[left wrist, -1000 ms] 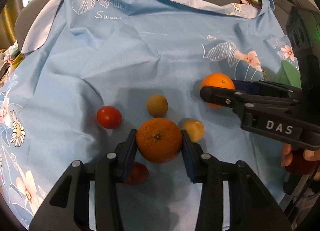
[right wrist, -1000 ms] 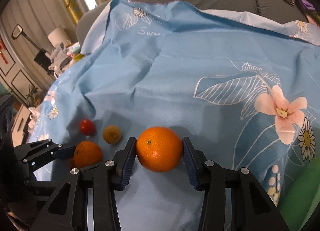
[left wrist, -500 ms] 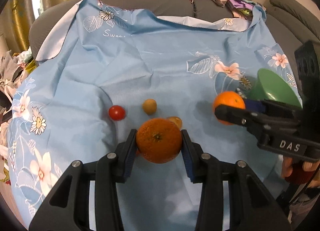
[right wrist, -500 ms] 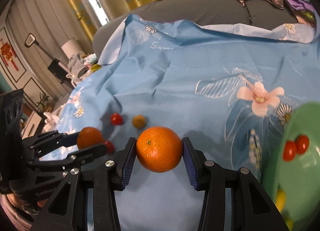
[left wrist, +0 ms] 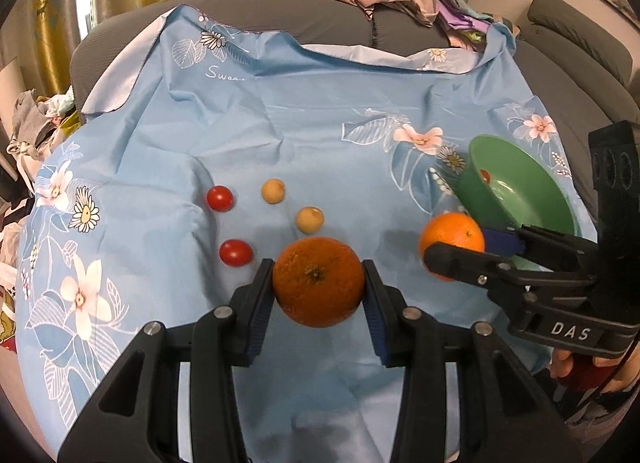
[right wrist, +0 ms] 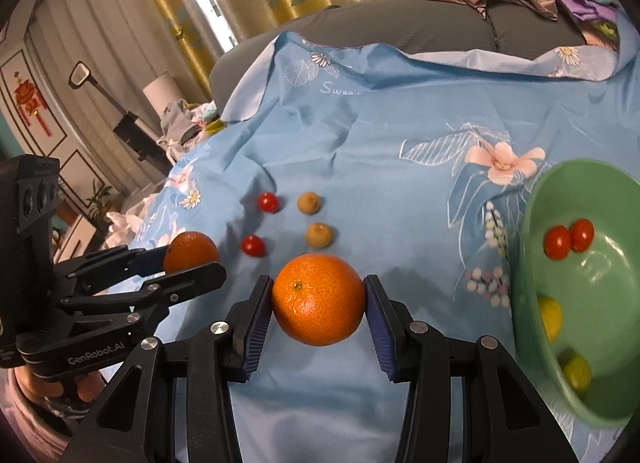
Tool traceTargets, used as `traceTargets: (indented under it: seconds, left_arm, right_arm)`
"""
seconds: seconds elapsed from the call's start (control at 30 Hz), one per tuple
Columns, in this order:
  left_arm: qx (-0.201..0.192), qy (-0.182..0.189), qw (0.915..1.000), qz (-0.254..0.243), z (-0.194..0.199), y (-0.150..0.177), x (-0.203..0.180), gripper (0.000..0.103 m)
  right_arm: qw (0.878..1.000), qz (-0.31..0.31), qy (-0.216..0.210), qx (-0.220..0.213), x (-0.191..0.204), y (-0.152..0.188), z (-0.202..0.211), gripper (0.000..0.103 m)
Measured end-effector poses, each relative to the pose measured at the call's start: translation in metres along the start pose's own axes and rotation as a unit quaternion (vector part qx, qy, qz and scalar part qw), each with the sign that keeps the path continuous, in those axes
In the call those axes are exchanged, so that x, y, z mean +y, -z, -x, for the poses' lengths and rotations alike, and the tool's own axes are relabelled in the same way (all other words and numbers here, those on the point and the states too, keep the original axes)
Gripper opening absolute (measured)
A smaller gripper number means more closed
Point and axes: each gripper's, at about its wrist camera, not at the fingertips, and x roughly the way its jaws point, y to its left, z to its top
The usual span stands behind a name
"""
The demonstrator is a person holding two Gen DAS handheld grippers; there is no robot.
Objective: Organize fruits
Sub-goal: 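Carry both oranges toward the green bowl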
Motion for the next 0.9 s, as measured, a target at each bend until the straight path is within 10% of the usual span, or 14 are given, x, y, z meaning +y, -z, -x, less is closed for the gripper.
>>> traceTargets:
  seconds: [0.9]
  left_arm:
    - [-0.031, -0.011, 0.999, -0.031, 0.045, 0.003, -0.039, 0.042]
  right_arm:
    - [0.998, 0.014, -0.015, -0.063, 0.01, 0.01, 0.063, 0.048]
